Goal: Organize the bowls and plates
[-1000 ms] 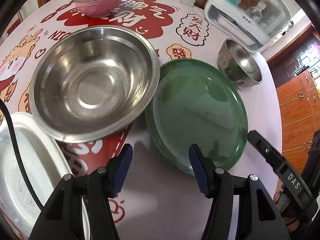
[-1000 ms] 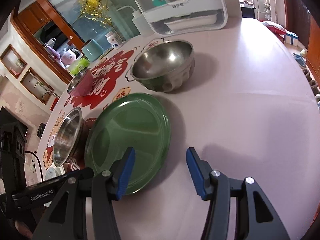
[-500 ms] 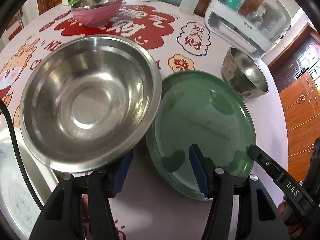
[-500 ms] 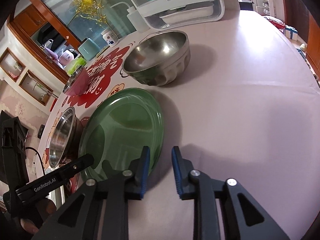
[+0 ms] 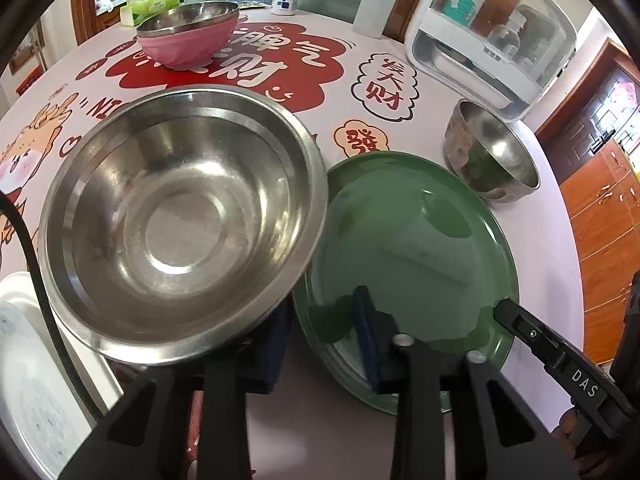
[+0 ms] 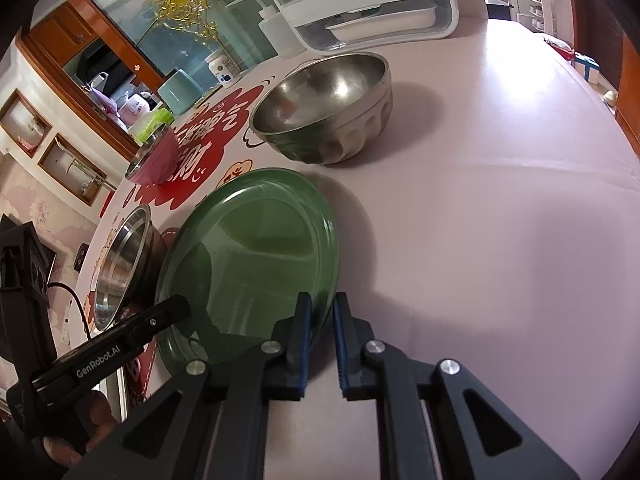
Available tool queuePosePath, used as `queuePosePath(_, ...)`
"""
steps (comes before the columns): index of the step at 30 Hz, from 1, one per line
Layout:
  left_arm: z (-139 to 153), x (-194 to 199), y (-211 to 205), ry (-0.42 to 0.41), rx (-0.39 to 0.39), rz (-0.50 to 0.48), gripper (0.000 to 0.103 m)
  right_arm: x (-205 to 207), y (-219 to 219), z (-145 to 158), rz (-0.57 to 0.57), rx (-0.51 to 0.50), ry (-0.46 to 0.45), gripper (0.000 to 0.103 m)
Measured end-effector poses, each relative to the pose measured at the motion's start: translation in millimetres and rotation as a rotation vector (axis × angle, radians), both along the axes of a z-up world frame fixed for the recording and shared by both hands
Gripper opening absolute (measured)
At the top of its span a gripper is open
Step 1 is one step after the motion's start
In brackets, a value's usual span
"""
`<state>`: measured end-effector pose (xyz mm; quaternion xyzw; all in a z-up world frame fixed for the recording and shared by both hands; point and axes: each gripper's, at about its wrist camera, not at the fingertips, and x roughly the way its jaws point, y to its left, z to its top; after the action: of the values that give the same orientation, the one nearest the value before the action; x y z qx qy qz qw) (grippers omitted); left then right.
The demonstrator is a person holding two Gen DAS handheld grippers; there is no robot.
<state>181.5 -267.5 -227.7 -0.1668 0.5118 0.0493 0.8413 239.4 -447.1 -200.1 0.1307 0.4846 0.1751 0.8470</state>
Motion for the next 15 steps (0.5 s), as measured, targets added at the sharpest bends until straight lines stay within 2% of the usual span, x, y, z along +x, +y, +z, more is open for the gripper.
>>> queuePosePath(2, 0.3, -0.6, 3.0, 0.001, -0.012, 0.009, 0.021, -0.1, 0.0, 0.0, 0.003, 0.0, 0.0, 0.01)
queuePosePath(15, 1.6, -1.5, -2.1, 0.03, -0.011, -0.03, 0.019, -4.6, -4.5, 2.7, 0.016, -0.038, 0.012, 0.01)
